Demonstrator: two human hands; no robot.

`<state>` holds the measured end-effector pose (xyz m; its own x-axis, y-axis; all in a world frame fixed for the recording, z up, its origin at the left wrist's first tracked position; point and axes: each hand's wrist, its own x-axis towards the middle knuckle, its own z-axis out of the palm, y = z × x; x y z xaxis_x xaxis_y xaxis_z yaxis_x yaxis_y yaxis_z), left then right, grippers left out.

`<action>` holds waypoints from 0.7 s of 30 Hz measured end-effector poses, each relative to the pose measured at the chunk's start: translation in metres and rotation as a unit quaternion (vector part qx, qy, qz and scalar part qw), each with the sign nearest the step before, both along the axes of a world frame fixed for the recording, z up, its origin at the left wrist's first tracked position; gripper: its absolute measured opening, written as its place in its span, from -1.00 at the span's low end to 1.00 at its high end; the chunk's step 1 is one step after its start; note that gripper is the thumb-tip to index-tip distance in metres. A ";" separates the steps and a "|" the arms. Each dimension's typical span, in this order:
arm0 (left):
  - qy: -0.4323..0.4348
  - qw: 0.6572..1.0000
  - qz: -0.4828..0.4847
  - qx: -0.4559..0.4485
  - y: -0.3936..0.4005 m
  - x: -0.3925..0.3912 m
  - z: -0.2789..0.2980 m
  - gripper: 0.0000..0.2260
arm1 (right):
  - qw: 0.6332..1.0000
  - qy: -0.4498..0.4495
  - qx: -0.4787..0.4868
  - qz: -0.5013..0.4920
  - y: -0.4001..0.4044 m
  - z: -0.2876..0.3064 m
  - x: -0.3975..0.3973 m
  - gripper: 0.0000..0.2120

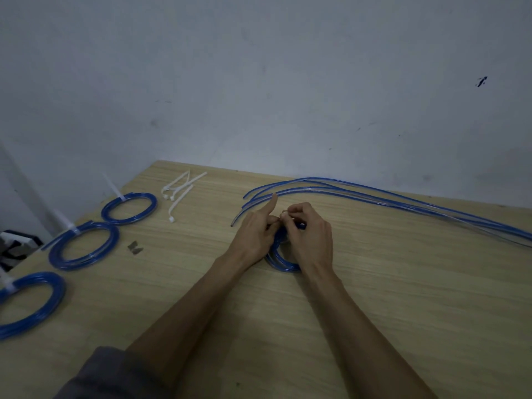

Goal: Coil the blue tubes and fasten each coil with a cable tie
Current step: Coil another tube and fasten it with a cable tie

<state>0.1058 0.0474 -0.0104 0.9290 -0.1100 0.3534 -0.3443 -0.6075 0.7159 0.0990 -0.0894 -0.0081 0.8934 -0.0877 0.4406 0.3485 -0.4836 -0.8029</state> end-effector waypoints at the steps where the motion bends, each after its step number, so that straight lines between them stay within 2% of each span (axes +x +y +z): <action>1: 0.000 1.000 0.005 -0.005 0.000 0.000 -0.002 -0.42 | 1.000 0.005 0.002 0.002 0.000 0.000 0.000 -0.93; 7: 0.016 0.999 -0.001 -0.042 -0.003 -0.003 0.000 -0.48 | 1.000 0.021 0.019 0.004 -0.001 0.001 0.002 -0.96; 13: 0.009 0.999 0.006 -0.042 -0.004 -0.007 0.003 -0.53 | 0.999 0.028 -0.023 0.030 -0.002 0.000 0.005 -0.92; 21: 0.046 0.993 -0.020 -0.109 -0.003 -0.009 0.008 -0.85 | 0.999 0.036 0.006 0.038 -0.004 -0.002 0.011 -0.95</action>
<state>0.0967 0.0444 -0.0025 0.9549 -0.0777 0.2867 -0.2920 -0.4221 0.8582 0.1101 -0.0931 -0.0100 0.9270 -0.0224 0.3743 0.3254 -0.4480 -0.8327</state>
